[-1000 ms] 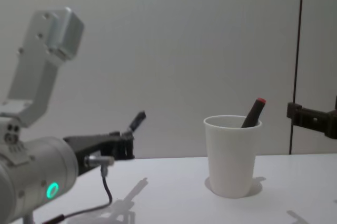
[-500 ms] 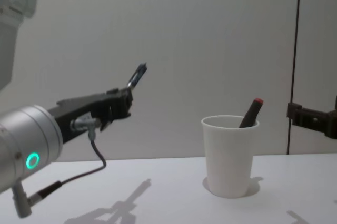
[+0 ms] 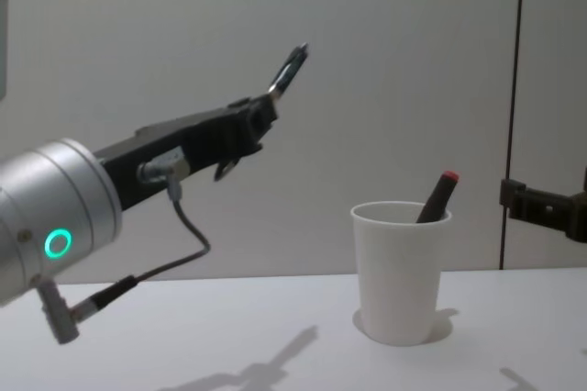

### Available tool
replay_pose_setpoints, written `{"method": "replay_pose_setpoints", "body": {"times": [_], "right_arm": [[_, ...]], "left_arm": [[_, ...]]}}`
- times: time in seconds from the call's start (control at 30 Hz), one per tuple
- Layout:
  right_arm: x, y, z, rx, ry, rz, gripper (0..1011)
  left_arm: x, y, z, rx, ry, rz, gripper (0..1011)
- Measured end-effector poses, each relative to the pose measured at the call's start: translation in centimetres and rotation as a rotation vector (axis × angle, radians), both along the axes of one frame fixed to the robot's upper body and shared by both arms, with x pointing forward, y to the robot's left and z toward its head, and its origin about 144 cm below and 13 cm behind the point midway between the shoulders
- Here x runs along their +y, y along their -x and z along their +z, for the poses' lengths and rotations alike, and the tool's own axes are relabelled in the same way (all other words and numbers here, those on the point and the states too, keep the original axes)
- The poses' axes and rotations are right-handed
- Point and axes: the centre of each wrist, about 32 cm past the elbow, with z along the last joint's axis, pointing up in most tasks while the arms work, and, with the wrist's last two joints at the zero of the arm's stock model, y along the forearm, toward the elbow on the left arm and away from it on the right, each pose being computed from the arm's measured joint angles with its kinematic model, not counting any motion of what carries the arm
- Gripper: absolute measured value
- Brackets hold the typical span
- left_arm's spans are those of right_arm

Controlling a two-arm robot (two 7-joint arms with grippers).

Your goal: Place the pen into the pen holder.

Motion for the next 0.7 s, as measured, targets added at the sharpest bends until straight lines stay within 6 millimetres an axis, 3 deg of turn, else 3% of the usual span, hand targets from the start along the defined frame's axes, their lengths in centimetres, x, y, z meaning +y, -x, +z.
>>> {"method": "replay_pose_setpoints", "body": {"times": [0.7], "right_arm": [[0.0, 0.0, 0.0, 0.0, 0.0, 0.0, 1001]], "left_arm": [[-1.3, -1.6, 0.3, -0.037, 0.029, -0.33, 141]]}}
